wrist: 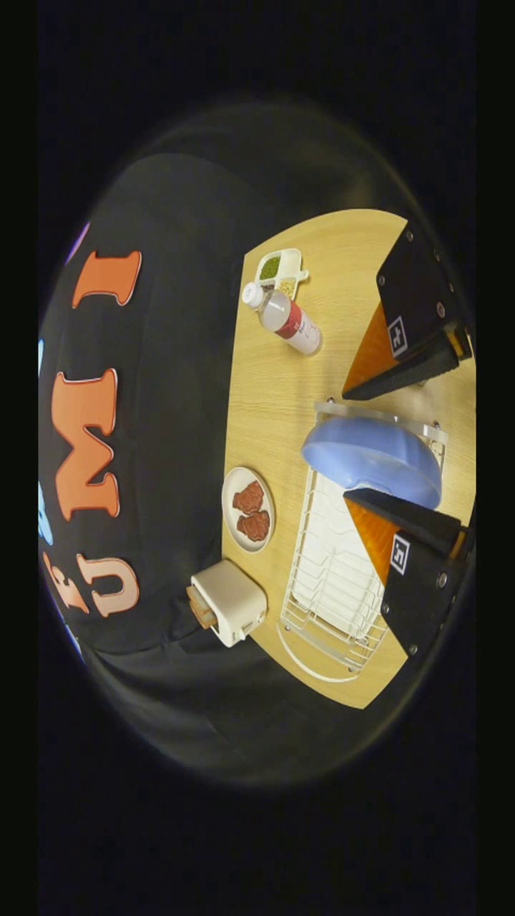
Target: Take the plate from the dish rack, then take the spoon from the basket and place it into the plate.
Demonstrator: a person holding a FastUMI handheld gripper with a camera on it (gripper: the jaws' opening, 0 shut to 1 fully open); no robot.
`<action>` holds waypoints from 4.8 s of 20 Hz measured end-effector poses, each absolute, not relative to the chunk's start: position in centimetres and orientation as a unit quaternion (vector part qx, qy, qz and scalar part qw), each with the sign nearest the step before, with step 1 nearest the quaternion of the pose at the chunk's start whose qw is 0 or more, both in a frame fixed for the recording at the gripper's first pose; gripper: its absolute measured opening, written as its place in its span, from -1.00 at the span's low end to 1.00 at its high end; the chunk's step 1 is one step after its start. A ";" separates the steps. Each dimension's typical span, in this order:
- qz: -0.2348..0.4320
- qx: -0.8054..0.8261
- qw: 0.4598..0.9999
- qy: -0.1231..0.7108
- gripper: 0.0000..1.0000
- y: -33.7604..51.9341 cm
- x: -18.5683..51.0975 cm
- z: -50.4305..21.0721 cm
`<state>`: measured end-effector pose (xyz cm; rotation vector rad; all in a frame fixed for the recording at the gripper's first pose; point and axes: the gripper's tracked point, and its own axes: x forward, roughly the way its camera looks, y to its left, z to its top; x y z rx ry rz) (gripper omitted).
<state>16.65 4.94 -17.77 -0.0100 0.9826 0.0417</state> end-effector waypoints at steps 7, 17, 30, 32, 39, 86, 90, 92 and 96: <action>0.008 -0.085 0.855 0.511 0.26 4.6 16.3 -20.3; -0.023 -0.143 0.833 0.534 -0.18 4.2 15.5 -21.6; -0.067 -0.100 0.867 0.484 -0.48 4.5 16.8 -16.3; -0.058 -0.098 0.874 0.473 -0.48 4.5 16.1 -14.8; -0.011 -0.046 0.888 0.457 -0.48 5.6 11.4 -11.9; -0.003 0.211 0.907 0.364 0.24 1.2 -5.2 -27.2; -0.037 0.138 0.950 0.277 0.60 -1.3 -3.8 -24.5; -0.058 0.091 0.965 0.241 0.68 -2.5 -3.0 -23.2; -0.082 0.045 0.976 0.197 0.65 -3.4 -1.4 -21.4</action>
